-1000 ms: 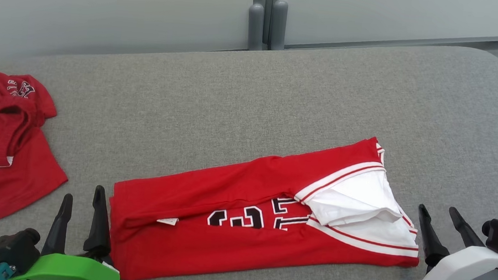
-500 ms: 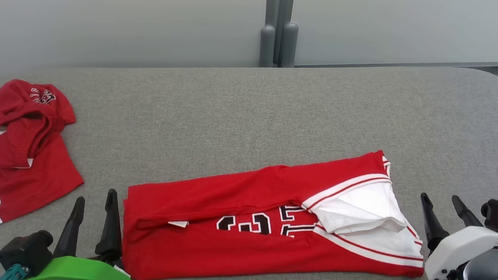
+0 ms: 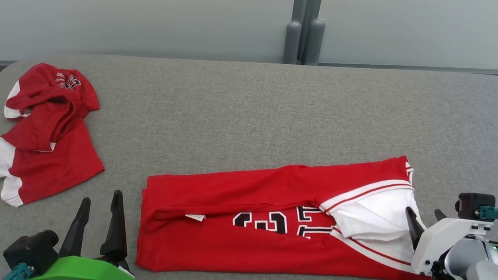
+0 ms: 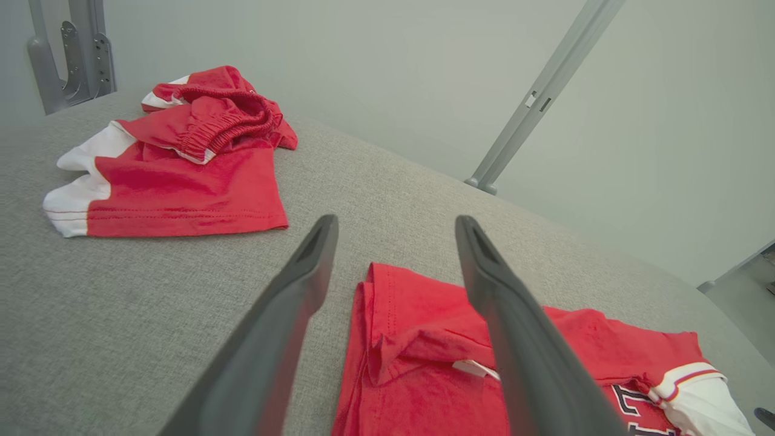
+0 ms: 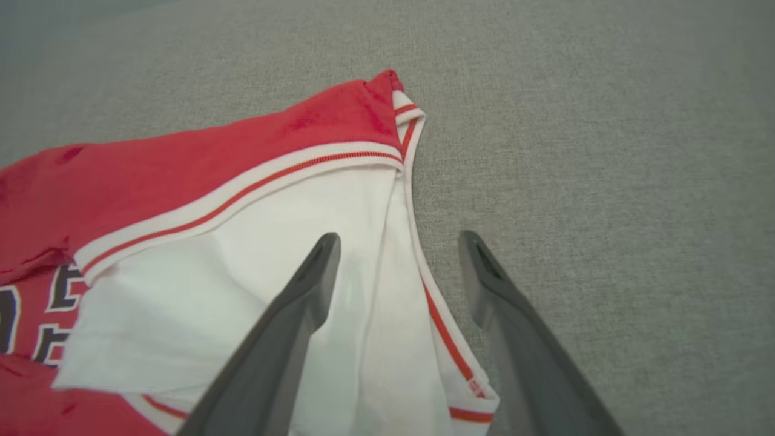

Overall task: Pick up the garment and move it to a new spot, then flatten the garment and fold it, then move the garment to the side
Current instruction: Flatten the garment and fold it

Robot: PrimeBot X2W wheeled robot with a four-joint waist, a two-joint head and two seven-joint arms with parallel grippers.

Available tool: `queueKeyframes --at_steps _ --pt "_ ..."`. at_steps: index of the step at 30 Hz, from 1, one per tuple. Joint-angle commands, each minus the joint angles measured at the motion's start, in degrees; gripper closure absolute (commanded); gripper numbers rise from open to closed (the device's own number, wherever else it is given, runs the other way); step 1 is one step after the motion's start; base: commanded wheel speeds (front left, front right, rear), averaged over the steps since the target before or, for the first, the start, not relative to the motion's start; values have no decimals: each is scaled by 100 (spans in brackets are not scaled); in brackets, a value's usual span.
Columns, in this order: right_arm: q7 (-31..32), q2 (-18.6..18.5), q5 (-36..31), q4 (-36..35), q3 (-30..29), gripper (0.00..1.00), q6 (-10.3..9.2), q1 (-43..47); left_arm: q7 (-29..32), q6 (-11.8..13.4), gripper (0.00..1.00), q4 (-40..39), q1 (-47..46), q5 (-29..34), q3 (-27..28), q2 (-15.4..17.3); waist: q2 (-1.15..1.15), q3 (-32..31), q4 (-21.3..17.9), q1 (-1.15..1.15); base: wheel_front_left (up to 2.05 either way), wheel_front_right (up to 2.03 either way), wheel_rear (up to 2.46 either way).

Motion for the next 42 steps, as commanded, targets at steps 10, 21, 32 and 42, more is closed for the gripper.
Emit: queueKeyframes --at_steps 10,21,32,42 --pt "-340 -24 -150 1053 323 0 -2 -406 -47 -1 0 15 -71 -11 61 18 21 79 85 0 0 0 0" --pt "-436 125 -299 1772 700 58 1 -685 -63 -17 0 61 -117 -24 58 -15 21 139 -11 0 0 0 0" --pt "-839 21 -149 1759 933 100 -2 -1056 -91 -18 0 120 -112 -50 112 -14 21 163 -151 0 0 0 0" --pt "-822 -663 20 960 648 100 -5 -913 -106 -38 0 96 -83 -27 121 -93 21 156 -439 0 0 0 0"
